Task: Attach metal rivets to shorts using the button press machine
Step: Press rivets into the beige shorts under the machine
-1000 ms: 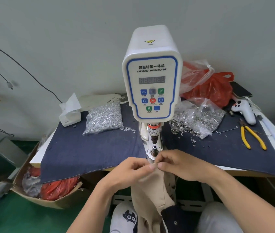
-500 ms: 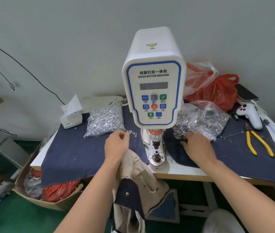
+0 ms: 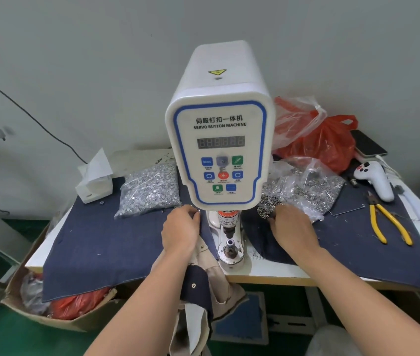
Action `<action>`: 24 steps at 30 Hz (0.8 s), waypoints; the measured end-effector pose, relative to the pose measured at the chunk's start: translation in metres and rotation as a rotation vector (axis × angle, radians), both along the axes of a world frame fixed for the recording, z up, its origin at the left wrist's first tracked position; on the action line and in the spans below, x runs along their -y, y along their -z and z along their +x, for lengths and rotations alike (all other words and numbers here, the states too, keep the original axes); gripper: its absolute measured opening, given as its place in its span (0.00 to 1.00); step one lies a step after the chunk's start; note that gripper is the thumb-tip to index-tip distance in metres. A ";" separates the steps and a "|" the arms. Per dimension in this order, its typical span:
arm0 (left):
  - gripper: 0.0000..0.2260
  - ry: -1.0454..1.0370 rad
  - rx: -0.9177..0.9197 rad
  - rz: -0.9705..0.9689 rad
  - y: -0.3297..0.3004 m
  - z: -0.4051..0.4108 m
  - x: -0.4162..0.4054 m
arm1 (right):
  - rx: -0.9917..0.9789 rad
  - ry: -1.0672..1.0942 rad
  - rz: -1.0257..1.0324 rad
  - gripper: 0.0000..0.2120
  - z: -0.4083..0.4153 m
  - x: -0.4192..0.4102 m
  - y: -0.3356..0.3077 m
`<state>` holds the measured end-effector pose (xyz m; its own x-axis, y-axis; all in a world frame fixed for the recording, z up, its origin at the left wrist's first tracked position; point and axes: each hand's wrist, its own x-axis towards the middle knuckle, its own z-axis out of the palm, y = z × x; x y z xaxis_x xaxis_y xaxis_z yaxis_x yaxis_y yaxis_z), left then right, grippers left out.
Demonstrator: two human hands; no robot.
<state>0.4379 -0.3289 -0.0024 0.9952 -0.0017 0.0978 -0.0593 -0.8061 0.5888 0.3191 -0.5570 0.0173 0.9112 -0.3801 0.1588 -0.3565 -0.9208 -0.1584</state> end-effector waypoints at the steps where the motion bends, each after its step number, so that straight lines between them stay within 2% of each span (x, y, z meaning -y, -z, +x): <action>1: 0.08 -0.008 0.005 -0.011 -0.001 -0.001 0.001 | -0.012 0.004 -0.038 0.08 0.000 -0.001 -0.001; 3: 0.08 -0.030 0.009 -0.044 -0.002 -0.004 0.001 | -0.025 -0.001 -0.072 0.10 -0.001 -0.003 -0.002; 7: 0.05 -0.040 -0.002 -0.161 -0.008 -0.008 -0.006 | -0.010 0.026 0.034 0.10 -0.001 -0.003 -0.006; 13: 0.06 0.055 0.021 -0.400 -0.024 -0.022 -0.025 | 0.180 0.125 0.410 0.06 -0.001 0.004 -0.005; 16: 0.07 0.115 0.021 -0.507 -0.028 -0.035 -0.035 | 0.248 0.143 0.694 0.03 -0.004 0.004 -0.008; 20: 0.06 0.203 -0.011 -0.501 -0.029 -0.051 -0.044 | 0.301 0.154 1.069 0.08 -0.013 -0.007 -0.011; 24: 0.07 0.277 -0.022 -0.480 -0.027 -0.070 -0.047 | 0.258 0.130 1.330 0.04 -0.024 -0.036 -0.018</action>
<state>0.3681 -0.2820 0.0242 0.9658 -0.2238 0.1314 -0.2144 -0.4029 0.8898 0.2948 -0.5212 0.0354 0.8579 -0.4583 -0.2324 -0.2533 0.0164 -0.9673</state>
